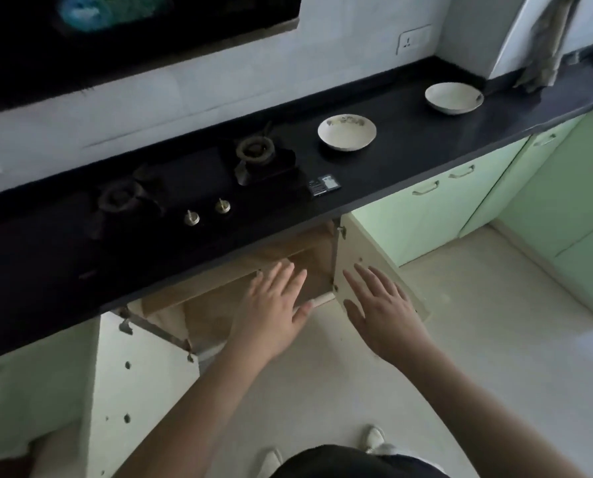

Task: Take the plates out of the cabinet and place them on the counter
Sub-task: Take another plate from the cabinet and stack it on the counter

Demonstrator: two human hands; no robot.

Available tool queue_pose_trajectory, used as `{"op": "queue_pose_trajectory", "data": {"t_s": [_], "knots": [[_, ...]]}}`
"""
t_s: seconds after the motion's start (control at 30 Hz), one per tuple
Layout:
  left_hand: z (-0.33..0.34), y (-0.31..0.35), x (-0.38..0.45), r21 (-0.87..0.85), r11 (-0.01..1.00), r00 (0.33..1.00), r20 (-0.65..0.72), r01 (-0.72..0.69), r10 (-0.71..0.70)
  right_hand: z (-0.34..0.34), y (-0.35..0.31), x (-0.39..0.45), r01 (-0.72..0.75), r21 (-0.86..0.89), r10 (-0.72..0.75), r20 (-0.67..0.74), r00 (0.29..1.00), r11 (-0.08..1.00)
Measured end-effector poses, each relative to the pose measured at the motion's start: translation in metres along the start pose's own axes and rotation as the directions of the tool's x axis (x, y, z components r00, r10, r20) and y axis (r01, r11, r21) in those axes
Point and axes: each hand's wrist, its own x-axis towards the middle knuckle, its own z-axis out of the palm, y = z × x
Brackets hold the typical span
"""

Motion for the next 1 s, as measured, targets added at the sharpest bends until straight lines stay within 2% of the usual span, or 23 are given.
{"op": "queue_pose_trajectory", "data": {"t_s": [0.17, 0.3, 0.43, 0.67, 0.87, 1.0], "knots": [[0.008, 0.008, -0.009, -0.043, 0.987, 0.986, -0.054, 0.156, -0.158, -0.001, 0.017, 0.027, 0.153, 0.004, -0.153, 0.053, 0.987, 0.988], [0.021, -0.004, -0.029, -0.088, 0.956, 0.959, -0.033, 0.279, -0.283, 0.005, 0.003, 0.043, 0.262, 0.003, -0.262, 0.067, 0.963, 0.965], [0.028, -0.027, -0.042, -0.098, 0.936, 0.937, -0.055, 0.338, -0.344, 0.015, -0.016, 0.056, 0.326, -0.003, -0.324, 0.085, 0.942, 0.945], [0.034, -0.066, -0.045, -0.14, 0.942, 0.936, -0.135, 0.306, -0.324, 0.018, -0.037, 0.086, 0.317, 0.0, -0.316, 0.075, 0.946, 0.949], [0.041, -0.086, -0.022, -0.148, 0.959, 0.958, -0.121, 0.243, -0.262, 0.035, -0.055, 0.096, 0.329, -0.038, -0.326, 0.056, 0.944, 0.944], [0.055, -0.099, 0.005, -0.174, 0.956, 0.959, -0.121, 0.234, -0.257, 0.051, -0.048, 0.117, 0.313, -0.029, -0.309, 0.094, 0.946, 0.949]]}}
